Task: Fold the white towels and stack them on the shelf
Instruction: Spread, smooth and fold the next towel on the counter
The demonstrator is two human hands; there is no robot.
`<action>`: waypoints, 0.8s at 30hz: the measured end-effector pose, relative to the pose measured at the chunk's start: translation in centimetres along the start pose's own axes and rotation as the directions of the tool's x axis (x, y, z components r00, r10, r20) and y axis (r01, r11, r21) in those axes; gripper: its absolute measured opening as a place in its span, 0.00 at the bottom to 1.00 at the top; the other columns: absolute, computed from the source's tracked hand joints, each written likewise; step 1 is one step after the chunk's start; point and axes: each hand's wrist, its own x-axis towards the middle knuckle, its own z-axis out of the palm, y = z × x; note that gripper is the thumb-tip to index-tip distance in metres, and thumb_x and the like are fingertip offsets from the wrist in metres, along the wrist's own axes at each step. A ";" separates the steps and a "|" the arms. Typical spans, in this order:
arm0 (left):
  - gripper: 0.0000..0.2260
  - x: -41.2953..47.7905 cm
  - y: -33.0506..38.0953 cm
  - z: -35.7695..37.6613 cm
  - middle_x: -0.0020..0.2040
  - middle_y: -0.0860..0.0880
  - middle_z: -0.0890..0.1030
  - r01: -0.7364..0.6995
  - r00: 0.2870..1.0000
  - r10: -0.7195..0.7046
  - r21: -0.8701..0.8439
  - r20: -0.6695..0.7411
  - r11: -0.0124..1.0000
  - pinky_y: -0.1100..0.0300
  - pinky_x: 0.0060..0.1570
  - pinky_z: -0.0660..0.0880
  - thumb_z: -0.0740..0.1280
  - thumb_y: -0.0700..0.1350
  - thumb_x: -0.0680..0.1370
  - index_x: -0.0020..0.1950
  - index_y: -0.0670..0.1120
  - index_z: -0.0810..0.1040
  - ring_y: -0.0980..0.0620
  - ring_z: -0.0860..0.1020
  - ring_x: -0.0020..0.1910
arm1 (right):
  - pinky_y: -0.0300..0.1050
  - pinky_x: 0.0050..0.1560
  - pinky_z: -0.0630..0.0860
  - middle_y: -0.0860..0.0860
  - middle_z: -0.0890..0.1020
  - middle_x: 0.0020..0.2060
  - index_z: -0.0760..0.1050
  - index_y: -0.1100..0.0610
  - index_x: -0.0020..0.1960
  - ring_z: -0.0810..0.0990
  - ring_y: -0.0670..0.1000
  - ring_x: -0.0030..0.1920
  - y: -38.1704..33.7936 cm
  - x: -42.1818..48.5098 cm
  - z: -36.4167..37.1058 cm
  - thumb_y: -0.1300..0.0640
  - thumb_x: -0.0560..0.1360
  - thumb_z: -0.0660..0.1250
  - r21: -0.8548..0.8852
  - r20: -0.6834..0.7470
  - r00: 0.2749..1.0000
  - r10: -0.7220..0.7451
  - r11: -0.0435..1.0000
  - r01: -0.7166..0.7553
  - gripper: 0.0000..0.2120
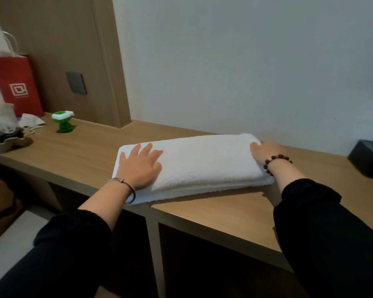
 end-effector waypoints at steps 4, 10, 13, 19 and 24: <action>0.20 2.3 0.7 -1.0 0.73 0.49 0.65 0.215 0.977 -0.215 -0.056 0.002 0.975 0.33 0.69 0.46 0.47 0.52 0.80 0.69 0.51 0.66 0.45 0.55 0.74 | 0.42 0.32 0.69 0.54 0.78 0.27 0.74 0.61 0.41 0.75 0.55 0.28 -0.4 -0.9 -1.3 0.42 0.77 0.53 0.047 0.284 0.956 -0.077 0.997 0.067 0.24; 0.27 3.6 3.9 0.4 0.78 0.53 0.52 0.040 0.991 -0.053 -0.099 -0.126 0.994 0.37 0.71 0.44 0.46 0.63 0.79 0.77 0.55 0.53 0.47 0.47 0.77 | 0.41 0.26 0.70 0.56 0.75 0.24 0.73 0.61 0.37 0.71 0.54 0.22 1.6 -0.4 -1.0 0.46 0.82 0.54 0.562 0.618 0.718 -0.320 0.819 -0.119 0.24; 0.24 3.9 3.2 1.1 0.78 0.55 0.49 -0.111 0.987 0.102 -0.069 -0.127 0.991 0.39 0.72 0.44 0.45 0.61 0.80 0.76 0.61 0.51 0.49 0.46 0.77 | 0.45 0.33 0.69 0.56 0.76 0.32 0.71 0.61 0.39 0.72 0.54 0.33 2.5 1.1 0.2 0.62 0.81 0.57 0.830 0.329 0.888 -0.322 0.548 -0.108 0.13; 0.24 4.4 2.5 1.6 0.78 0.55 0.49 -0.121 0.988 0.114 -0.061 -0.105 0.991 0.39 0.72 0.46 0.46 0.61 0.80 0.76 0.62 0.50 0.50 0.46 0.77 | 0.46 0.56 0.73 0.54 0.72 0.67 0.68 0.54 0.67 0.75 0.47 0.60 2.5 2.7 1.8 0.79 0.67 0.54 0.877 0.357 0.685 -0.635 0.481 -0.011 0.33; 0.24 4.6 2.4 1.8 0.78 0.56 0.49 -0.113 0.989 0.104 -0.073 -0.107 0.991 0.40 0.72 0.46 0.47 0.61 0.79 0.76 0.62 0.51 0.50 0.46 0.77 | 0.32 0.32 0.69 0.50 0.79 0.54 0.67 0.63 0.69 0.80 0.43 0.46 3.3 3.4 2.3 0.83 0.68 0.54 0.862 0.366 0.702 -0.612 0.508 -0.007 0.33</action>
